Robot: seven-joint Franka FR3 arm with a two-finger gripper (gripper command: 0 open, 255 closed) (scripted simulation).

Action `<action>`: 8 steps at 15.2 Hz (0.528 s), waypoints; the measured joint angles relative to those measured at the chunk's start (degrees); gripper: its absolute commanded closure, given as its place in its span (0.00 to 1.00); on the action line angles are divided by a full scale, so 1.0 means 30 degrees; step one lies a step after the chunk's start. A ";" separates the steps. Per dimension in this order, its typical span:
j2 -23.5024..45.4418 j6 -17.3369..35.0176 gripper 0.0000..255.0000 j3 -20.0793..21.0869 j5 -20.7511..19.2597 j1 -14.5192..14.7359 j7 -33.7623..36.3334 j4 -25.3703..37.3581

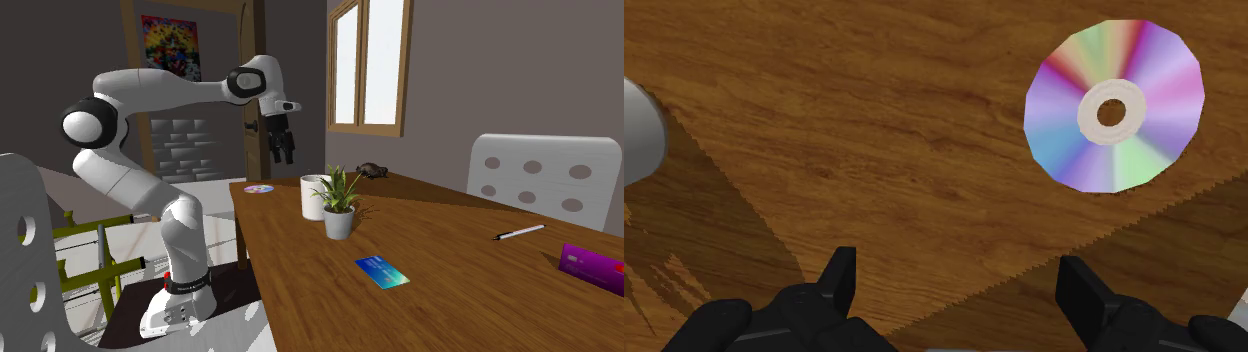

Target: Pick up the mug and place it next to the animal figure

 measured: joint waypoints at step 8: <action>0.0938 -0.0095 0.00 -0.2770 -0.1334 -0.0565 -0.3075 0.0946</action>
